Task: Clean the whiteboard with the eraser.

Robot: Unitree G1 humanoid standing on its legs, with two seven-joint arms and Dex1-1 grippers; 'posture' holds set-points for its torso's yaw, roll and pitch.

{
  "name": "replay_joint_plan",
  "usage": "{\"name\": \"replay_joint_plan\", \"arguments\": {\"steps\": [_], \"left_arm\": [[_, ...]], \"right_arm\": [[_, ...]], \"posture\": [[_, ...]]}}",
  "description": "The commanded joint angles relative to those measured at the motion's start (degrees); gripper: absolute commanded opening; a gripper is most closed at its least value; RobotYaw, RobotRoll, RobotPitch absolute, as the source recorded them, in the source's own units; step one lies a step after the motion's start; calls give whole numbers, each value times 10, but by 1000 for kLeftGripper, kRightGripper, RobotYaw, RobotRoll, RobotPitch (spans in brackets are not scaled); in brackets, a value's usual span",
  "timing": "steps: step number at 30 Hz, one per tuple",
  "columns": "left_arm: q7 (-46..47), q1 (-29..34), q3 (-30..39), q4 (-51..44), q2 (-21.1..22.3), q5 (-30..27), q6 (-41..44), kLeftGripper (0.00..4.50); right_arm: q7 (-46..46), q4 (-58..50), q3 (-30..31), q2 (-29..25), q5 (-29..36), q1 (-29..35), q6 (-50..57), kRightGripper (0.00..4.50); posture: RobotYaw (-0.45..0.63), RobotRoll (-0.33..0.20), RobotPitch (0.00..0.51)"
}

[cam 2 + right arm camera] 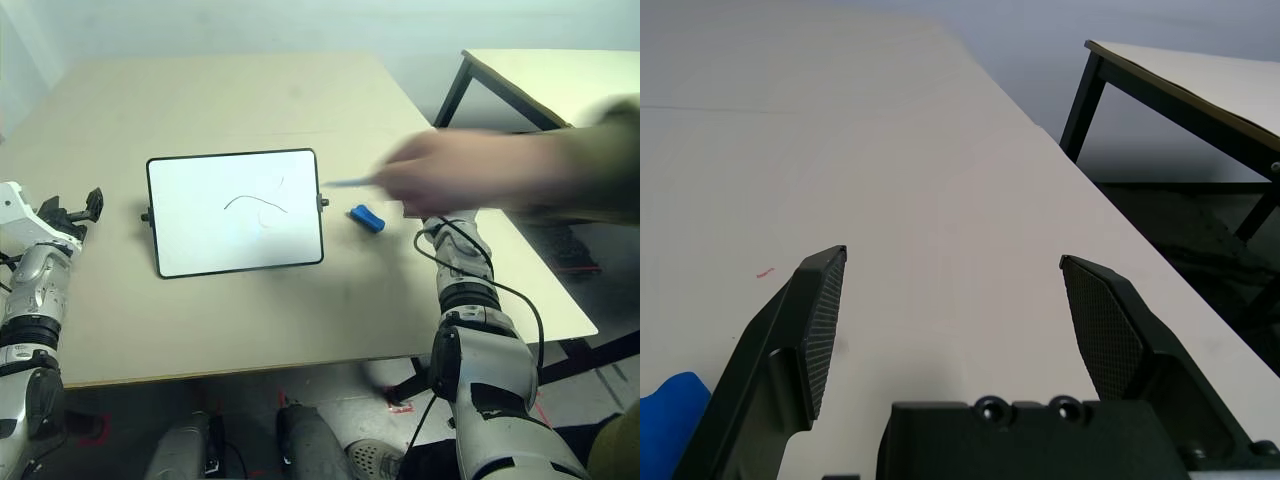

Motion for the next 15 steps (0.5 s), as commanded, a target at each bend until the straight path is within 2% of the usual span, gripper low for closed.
{"name": "replay_joint_plan", "arguments": {"steps": [1,7,15], "left_arm": [[0,1,-2,20,3,8,-7,4500],[-27,4,-8,-39,10,0,17,4500],[-137,-19,-41,-129,38,-29,122,4500]], "right_arm": [[-2,10,-3,-5,-3,-11,0,4463],[55,-9,13,-17,-5,-22,58,4463],[228,-78,112,-40,-50,-22,264,4463]], "posture": [[-121,0,63],[-129,0,65],[-137,0,59]]}}
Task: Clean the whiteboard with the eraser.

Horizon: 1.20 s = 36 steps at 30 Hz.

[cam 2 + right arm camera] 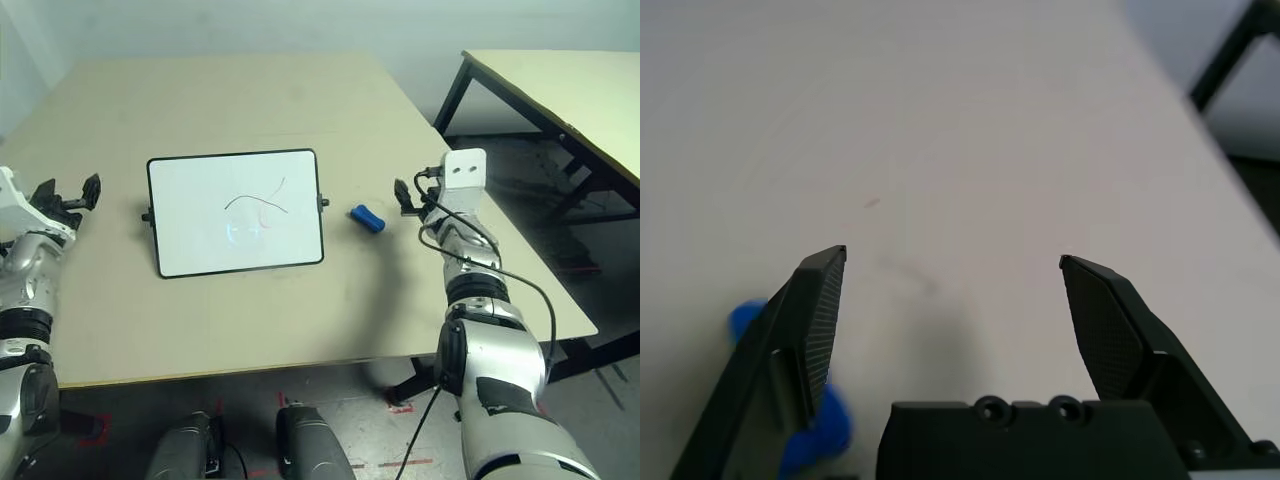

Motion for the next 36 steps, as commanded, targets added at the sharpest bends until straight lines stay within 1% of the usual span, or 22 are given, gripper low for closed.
{"name": "replay_joint_plan", "arguments": {"steps": [1,5,8,15,18,20,25,28,30,33,36], "left_arm": [[-47,-2,-26,-43,3,-10,55,4500],[-85,-4,-46,-96,3,-29,125,4500],[-105,-7,-65,-117,2,-28,160,4500],[-117,-1,-94,-179,-14,-23,195,4500],[-116,5,-97,-200,-17,-24,206,4500],[-117,6,-98,-210,-18,-25,212,4500],[-120,5,-96,-223,-15,-26,222,4500],[-121,1,-94,-221,-15,-26,223,4500],[-122,0,-95,-217,-15,-24,220,4500],[-123,-1,-97,-215,-18,-24,220,4500],[-127,0,-106,-220,-23,-23,223,4500]], "right_arm": [[67,-39,46,-6,-24,-3,97,4463],[97,-72,76,-5,-38,-7,165,4463],[94,-69,83,2,-45,-19,178,4463],[57,-47,79,18,-53,-42,230,4463],[42,-40,80,23,-55,-46,253,3903],[30,-35,82,26,-60,-46,256,3289],[9,-25,84,26,-70,-48,258,1588],[-12,-24,73,26,-66,-54,250,751],[-17,-32,68,25,-62,-59,242,506],[-21,-56,67,24,-61,-69,241,482],[-11,-142,60,32,-41,-84,276,471]], "posture": [[-134,0,58],[-127,0,57],[-126,0,58],[-109,0,60],[-94,0,65],[-89,0,68],[-84,0,71],[-85,0,70],[-89,0,69],[-93,0,66],[-103,0,64]]}}
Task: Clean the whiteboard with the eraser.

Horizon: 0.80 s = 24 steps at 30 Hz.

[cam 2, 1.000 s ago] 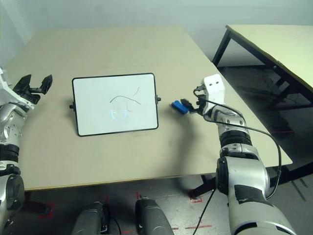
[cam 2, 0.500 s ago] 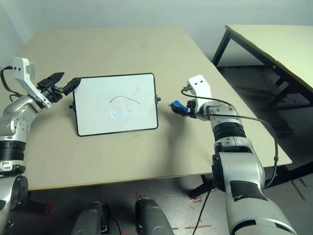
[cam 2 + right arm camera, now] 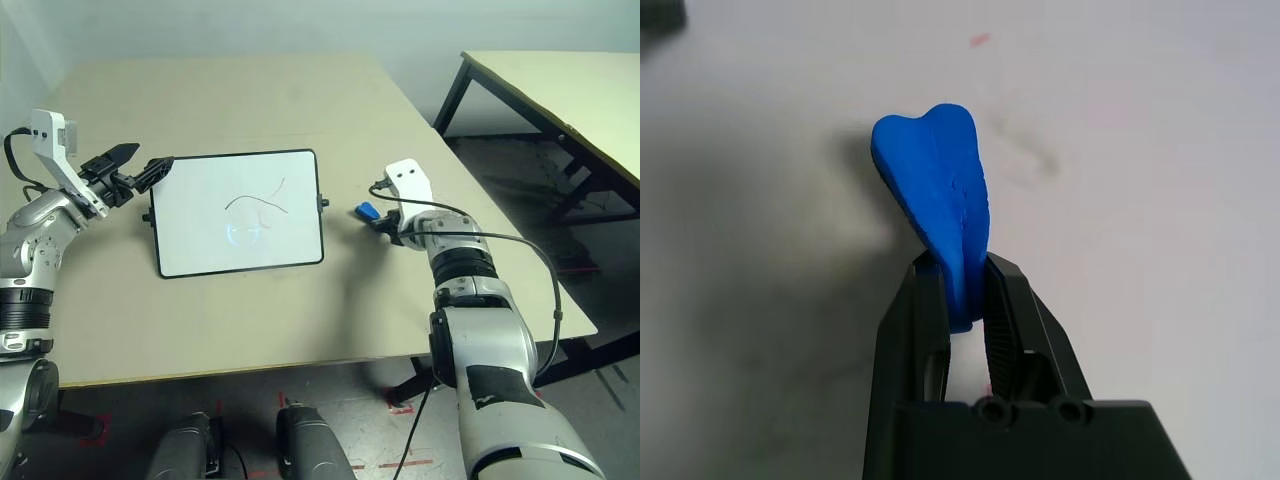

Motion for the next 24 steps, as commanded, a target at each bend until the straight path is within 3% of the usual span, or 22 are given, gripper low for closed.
{"name": "replay_joint_plan", "arguments": {"steps": [1,7,10,21,24], "left_arm": [[-8,0,-17,-9,-6,6,5,4500],[-14,-5,-32,-4,-16,9,7,4500],[-16,-3,-37,-8,-20,8,12,4500],[-14,3,-42,-27,-25,6,25,4500],[-13,7,-42,-37,-24,5,33,4500]], "right_arm": [[14,-114,-9,12,26,-31,50,463],[55,-326,32,41,58,-16,178,445],[61,-383,55,60,65,0,221,437],[61,-364,135,75,35,61,238,419],[72,-401,160,69,37,90,274,413]], "posture": [[-106,0,64],[-117,0,64],[-119,0,67],[-98,0,82],[-94,0,84]]}}
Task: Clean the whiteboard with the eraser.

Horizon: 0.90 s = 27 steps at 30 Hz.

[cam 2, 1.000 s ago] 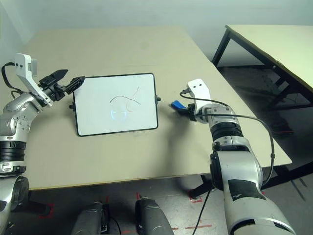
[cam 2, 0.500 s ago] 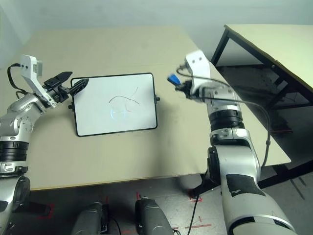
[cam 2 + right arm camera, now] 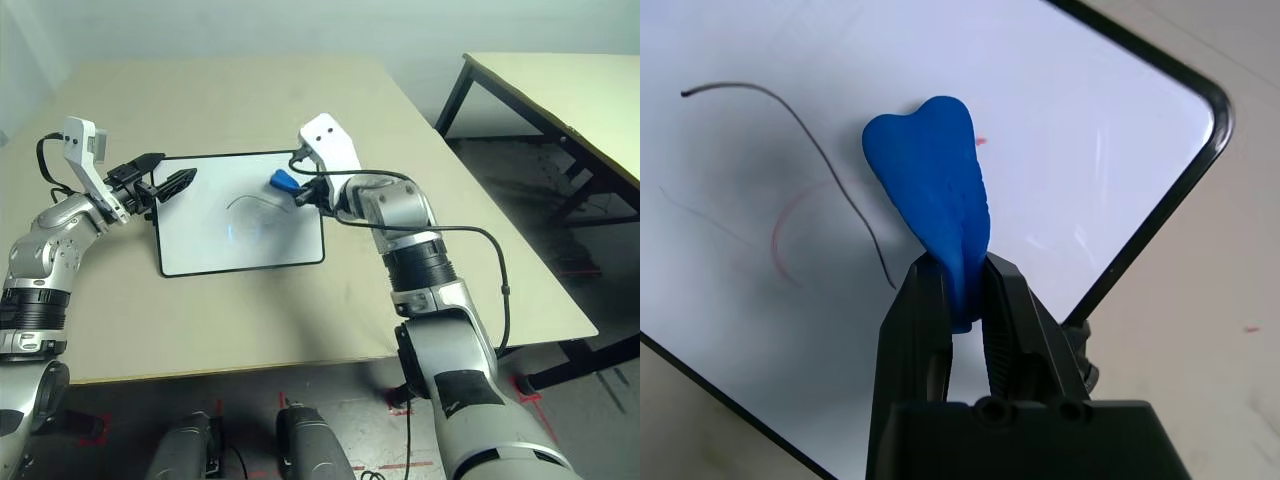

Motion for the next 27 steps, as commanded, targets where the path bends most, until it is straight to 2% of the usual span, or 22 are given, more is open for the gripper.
{"name": "replay_joint_plan", "arguments": {"steps": [1,5,8,15,19,23,27], "left_arm": [[-1,11,-6,-18,-1,2,14,4500],[0,17,-4,-24,0,2,18,4500],[1,18,-4,-24,-2,2,19,4500],[7,25,-5,-28,-10,3,20,4500],[12,33,-3,-34,-13,2,23,4500],[17,49,1,-50,-9,-1,31,4500],[21,69,14,-77,7,-6,49,4500]], "right_arm": [[11,-32,46,-9,-3,47,60,407],[17,-79,58,-15,4,65,95,403],[14,-75,56,-13,2,54,97,395],[-48,44,-4,12,-11,-33,-3,386],[-63,86,-18,27,-8,-59,-42,386],[-38,56,12,27,-9,-34,-9,386],[15,-109,89,-15,16,52,124,385]], "posture": [[-94,0,85],[-94,0,89],[-95,0,91],[-95,0,95],[-93,0,105],[-89,0,121],[-83,0,146]]}}
